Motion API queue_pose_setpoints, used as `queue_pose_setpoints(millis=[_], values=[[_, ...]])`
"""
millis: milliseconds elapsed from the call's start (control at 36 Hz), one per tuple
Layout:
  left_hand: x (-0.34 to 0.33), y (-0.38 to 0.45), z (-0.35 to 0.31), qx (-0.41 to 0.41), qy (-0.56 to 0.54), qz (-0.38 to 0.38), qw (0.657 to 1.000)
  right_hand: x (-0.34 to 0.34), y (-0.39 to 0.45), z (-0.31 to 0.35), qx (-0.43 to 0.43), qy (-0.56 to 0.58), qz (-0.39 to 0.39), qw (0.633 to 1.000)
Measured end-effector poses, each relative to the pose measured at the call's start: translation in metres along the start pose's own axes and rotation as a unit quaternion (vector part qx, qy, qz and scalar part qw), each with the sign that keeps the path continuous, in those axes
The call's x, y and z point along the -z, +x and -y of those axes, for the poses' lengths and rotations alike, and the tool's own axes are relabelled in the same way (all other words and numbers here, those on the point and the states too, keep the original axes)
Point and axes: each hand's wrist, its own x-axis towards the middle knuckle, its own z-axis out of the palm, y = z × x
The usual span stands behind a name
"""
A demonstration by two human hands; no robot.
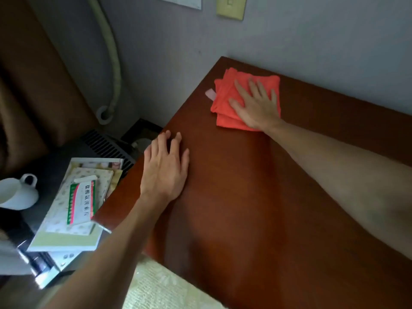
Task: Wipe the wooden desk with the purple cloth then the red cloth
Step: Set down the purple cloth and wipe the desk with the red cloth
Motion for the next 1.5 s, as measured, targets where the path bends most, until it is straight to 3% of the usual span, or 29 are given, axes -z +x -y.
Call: queue_pose_setpoints(millis=[250, 361, 528, 611, 778, 944, 1056, 1278, 1500], values=[[0.014, -0.016, -0.01, 0.029, -0.009, 0.032, 0.999, -0.019, -0.328, 0.059, 0.037, 0.01, -0.034, 0.999], [0.018, -0.031, -0.026, 0.042, -0.014, 0.041, 0.998, -0.02, -0.399, 0.058, 0.004, 0.011, -0.026, 1.0], [0.014, -0.046, -0.06, -0.01, -0.012, 0.112, 0.994, -0.016, -0.366, 0.029, 0.052, 0.018, -0.033, 0.998], [0.002, -0.065, -0.062, -0.031, -0.004, 0.096, 0.995, -0.011, -0.309, -0.008, 0.033, -0.002, -0.057, 0.998], [0.003, -0.066, -0.06, -0.038, 0.005, 0.086, 0.996, 0.009, -0.167, -0.065, -0.101, 0.003, -0.048, 0.994], [0.0, -0.065, -0.055, -0.043, 0.015, 0.068, 0.997, 0.028, -0.055, -0.11, -0.076, 0.007, -0.025, 0.997], [-0.003, -0.062, -0.056, -0.049, 0.01, 0.058, 0.997, 0.032, -0.024, -0.124, -0.085, 0.005, -0.025, 0.996], [-0.001, -0.062, -0.053, -0.036, 0.013, 0.07, 0.997, 0.022, -0.085, -0.112, -0.057, -0.006, 0.002, 0.998], [0.001, -0.077, -0.07, 0.039, 0.002, 0.047, 0.998, 0.002, -0.332, -0.075, -0.014, -0.016, -0.057, 0.998]])
